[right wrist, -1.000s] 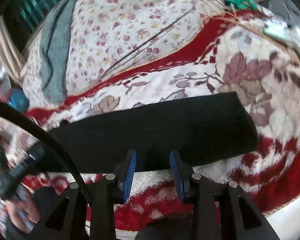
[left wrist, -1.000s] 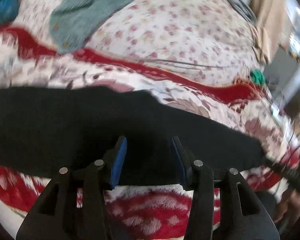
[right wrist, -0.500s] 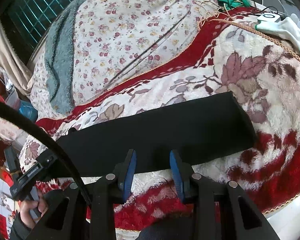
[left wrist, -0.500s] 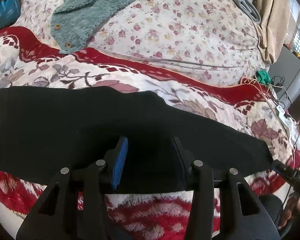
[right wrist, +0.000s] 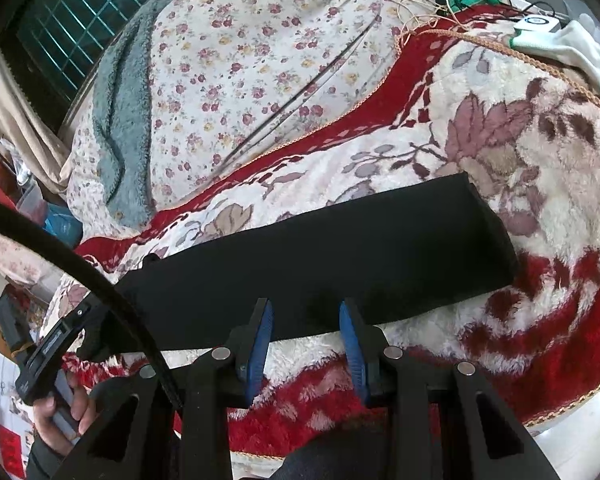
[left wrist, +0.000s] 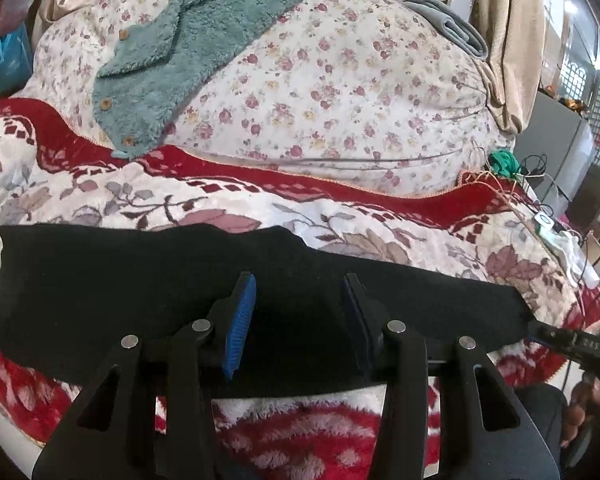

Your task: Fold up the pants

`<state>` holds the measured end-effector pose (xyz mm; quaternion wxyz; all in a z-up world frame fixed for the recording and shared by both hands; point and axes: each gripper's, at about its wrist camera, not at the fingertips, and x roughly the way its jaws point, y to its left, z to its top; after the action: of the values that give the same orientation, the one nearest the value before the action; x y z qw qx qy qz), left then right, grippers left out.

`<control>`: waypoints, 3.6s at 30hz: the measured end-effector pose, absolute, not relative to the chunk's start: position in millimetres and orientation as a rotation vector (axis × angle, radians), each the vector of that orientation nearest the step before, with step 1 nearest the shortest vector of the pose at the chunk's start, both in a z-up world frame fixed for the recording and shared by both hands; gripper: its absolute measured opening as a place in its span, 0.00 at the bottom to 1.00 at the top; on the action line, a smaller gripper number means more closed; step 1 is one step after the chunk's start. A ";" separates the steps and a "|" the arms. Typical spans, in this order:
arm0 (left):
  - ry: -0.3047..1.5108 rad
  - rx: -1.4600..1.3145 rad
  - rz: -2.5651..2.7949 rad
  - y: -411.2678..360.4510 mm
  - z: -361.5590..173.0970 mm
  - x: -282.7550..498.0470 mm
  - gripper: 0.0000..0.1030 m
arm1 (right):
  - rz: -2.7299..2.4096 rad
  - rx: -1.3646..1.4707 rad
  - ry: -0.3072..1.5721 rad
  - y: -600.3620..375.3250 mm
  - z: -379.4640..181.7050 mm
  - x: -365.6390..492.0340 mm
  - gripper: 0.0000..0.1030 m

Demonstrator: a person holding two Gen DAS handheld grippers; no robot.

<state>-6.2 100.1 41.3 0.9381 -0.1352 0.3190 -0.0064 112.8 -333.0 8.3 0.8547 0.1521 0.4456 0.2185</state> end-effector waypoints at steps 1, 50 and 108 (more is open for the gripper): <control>0.655 -0.279 -0.017 100.0 40.5 -6.9 0.42 | 0.455 0.318 0.936 -332.7 8.5 113.4 0.32; 0.821 -0.368 0.119 113.4 10.2 -5.0 0.58 | 0.415 0.517 0.919 -361.2 3.1 124.3 0.32; 1.186 -0.593 -0.585 -51.4 30.4 127.0 0.61 | 0.226 0.017 0.686 -362.1 -4.8 118.7 0.13</control>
<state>127.0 -51.4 30.4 0.7488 -0.2711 0.5425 -0.2675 118.7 -362.1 -4.8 0.9354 0.0082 0.3356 0.1108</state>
